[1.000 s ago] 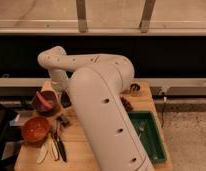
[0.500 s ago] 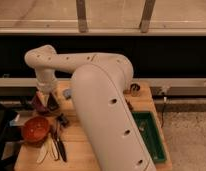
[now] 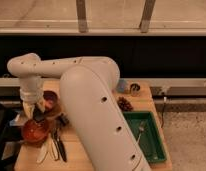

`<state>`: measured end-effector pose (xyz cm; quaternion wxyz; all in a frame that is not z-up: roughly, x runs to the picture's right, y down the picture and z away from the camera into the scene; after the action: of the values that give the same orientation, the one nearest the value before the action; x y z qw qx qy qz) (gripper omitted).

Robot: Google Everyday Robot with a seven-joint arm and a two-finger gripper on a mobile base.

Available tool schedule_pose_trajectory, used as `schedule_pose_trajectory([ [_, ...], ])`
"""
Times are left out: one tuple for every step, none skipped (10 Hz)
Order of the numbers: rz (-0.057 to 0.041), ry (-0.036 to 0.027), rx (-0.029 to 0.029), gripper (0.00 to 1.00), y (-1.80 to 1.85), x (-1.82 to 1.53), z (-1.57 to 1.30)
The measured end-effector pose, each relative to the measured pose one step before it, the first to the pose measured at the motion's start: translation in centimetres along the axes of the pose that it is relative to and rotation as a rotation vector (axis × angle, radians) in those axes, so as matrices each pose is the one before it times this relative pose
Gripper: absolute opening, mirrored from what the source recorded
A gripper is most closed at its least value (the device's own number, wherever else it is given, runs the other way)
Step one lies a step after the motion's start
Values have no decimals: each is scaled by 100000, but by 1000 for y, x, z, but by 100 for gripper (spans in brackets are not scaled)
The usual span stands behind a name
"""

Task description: Place eraser in red bowl

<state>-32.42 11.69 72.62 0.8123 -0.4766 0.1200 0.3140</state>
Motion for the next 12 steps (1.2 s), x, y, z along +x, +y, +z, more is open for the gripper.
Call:
schedule_pose_trajectory([
  [-2481,3036,-3598,3,1691,832,973],
  [-762,1066,-759,4,614,392,344],
  [233,-118,-5,4,-40,-20,-4],
  [268,-89,-20,5,-53,11,-30],
  [28,34,7,11,-8,5,16],
  [-8,-5,-9,19,7,-1,0],
  [31,-11,2,31,-13,5,-6],
  [32,21,8,41,-17,6,12],
  [-3,-23,-5,51,3,-3,-12],
  [7,-1,-3,59,-5,1,1],
  [4,-1,2,70,-6,3,-2],
  [-11,-1,-2,78,3,-1,0],
])
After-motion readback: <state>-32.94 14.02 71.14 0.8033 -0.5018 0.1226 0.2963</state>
